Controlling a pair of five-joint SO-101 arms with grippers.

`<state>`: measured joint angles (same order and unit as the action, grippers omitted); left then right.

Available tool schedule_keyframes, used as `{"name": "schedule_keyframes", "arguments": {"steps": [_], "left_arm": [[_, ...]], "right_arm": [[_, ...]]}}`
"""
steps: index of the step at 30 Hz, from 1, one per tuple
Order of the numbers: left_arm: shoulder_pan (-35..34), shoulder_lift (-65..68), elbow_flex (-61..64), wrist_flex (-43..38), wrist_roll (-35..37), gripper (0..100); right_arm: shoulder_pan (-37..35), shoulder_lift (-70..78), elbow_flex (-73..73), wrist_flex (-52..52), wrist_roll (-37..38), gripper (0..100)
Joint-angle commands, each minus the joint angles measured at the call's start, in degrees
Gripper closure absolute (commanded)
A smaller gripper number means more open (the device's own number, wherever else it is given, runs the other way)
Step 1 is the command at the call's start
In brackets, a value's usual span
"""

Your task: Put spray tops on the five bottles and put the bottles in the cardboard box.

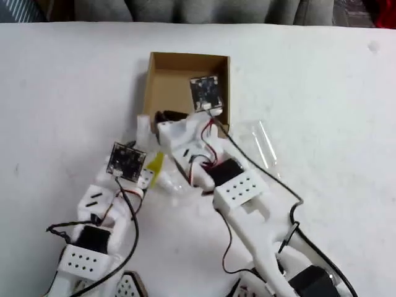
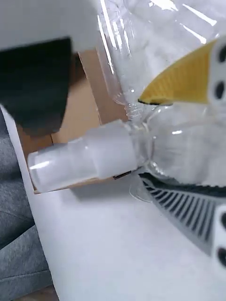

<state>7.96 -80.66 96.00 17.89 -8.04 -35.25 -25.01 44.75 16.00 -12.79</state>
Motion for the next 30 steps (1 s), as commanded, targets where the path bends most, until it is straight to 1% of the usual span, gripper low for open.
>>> {"name": "schedule_keyframes", "arguments": {"steps": [1,6,10,16,21,22,27,30], "left_arm": [[0.22,-1.45,-0.97,-1.85,-0.7,97],[0.22,-1.45,-0.97,-1.85,-0.7,97],[0.22,-1.45,-0.97,-1.85,-0.7,97],[0.22,-1.45,-0.97,-1.85,-0.7,97],[-1.27,-1.45,-0.97,-1.85,-0.7,97],[-1.27,-1.45,-0.97,-1.85,-0.7,97],[-1.27,-1.45,-0.97,-1.85,-0.7,97],[-1.27,-1.45,-0.97,-1.85,-0.7,97]], "right_arm": [[3.65,-1.98,-4.57,6.46,9.14,98.1],[8.84,1.36,-14.15,18.15,12.48,98.1],[12.35,7.87,-21.71,23.34,13.27,98.0],[14.73,20.7,-32.62,27.12,13.1,97.3],[16.75,28.88,-41.93,32.66,13.01,83.0],[16.84,30.29,-43.25,33.19,13.01,81.5],[19.12,36.79,-48.97,33.19,12.84,81.2],[20.79,40.48,-53.01,33.45,6.51,81.2]]}}
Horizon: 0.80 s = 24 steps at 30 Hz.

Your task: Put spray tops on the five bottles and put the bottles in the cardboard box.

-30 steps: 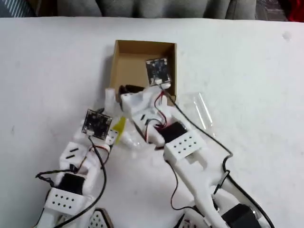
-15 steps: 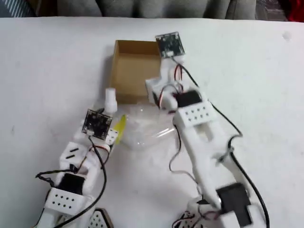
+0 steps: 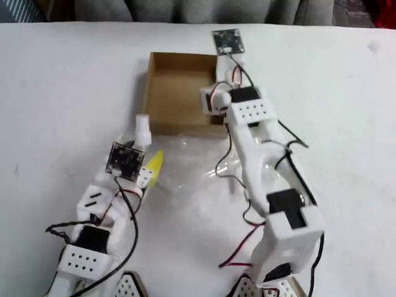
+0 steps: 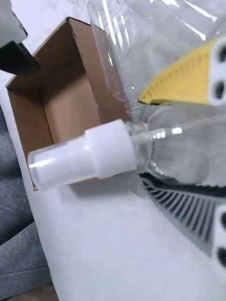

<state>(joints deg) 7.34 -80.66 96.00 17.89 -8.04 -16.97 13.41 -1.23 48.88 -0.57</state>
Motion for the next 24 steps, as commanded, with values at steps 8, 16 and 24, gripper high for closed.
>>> {"name": "schedule_keyframes", "arguments": {"steps": [8,16,24], "left_arm": [[-0.66,-1.45,-0.97,-1.85,-0.7,97],[-0.66,-1.45,-0.97,-1.85,-0.7,97],[-0.66,-1.45,-0.97,-1.85,-0.7,97]], "right_arm": [[2.42,16.22,-17.93,0.75,-10.02,81.2],[2.68,24.4,-25.49,2.59,-9.58,92.1],[3.03,25.1,-34.11,18.68,3.25,98.4]]}}
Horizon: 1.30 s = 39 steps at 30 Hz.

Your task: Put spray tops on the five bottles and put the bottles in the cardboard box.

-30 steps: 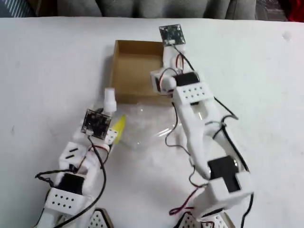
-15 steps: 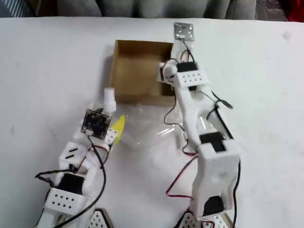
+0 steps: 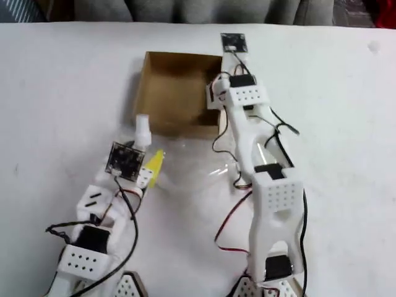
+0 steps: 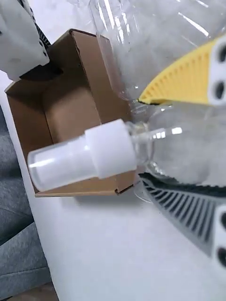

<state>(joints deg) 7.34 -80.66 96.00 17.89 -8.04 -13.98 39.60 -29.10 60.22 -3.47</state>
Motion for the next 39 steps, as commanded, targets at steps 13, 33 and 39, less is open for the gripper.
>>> {"name": "schedule_keyframes", "arguments": {"steps": [13,33,39], "left_arm": [[-0.66,-1.45,-0.97,-1.85,-0.7,97],[-2.33,-1.45,-0.88,-5.45,-0.18,97],[-4.35,-1.45,-0.88,-8.44,5.1,97]], "right_arm": [[0.48,-0.92,-9.41,17.63,18.37,98.3],[-0.57,-1.27,-5.19,23.69,18.9,89.2],[-0.57,-1.63,-5.63,25.63,18.9,64.4]]}}
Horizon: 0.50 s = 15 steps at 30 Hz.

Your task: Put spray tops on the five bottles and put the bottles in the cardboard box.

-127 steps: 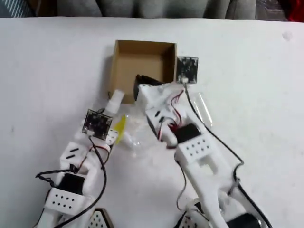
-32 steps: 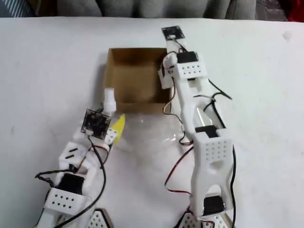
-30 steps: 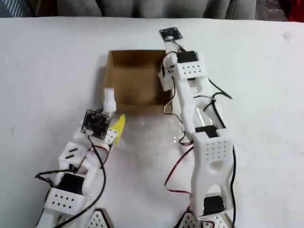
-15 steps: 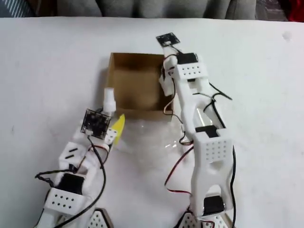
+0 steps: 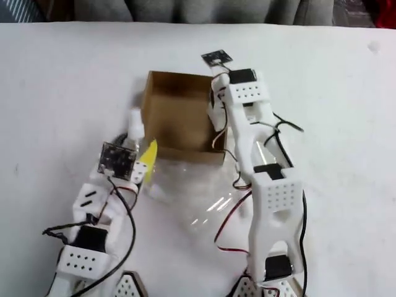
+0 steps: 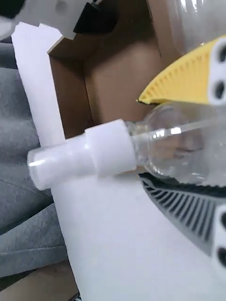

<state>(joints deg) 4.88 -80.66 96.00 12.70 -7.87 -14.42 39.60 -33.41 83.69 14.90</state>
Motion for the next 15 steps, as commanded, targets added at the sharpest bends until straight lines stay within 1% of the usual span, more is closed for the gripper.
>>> {"name": "schedule_keyframes", "arguments": {"steps": [1,5,9,12,15], "left_arm": [[-2.42,-1.45,-0.88,-3.96,6.77,97],[-4.35,-1.45,-0.88,-6.15,10.73,97],[-4.26,-1.45,-0.53,-9.23,11.08,97],[-4.18,-1.45,-0.53,-9.32,11.08,97],[-4.35,-1.45,-0.79,-9.32,11.08,97]], "right_arm": [[-0.22,-2.24,-2.11,3.21,0.53,65.0],[0.04,-5.76,-5.1,8.75,0.0,72.0],[-0.92,-9.71,-5.19,14.37,0.0,77.6],[-1.36,-12.7,-3.78,14.9,-0.09,79.8],[-1.36,-17.1,-0.7,14.81,-2.81,85.2]]}}
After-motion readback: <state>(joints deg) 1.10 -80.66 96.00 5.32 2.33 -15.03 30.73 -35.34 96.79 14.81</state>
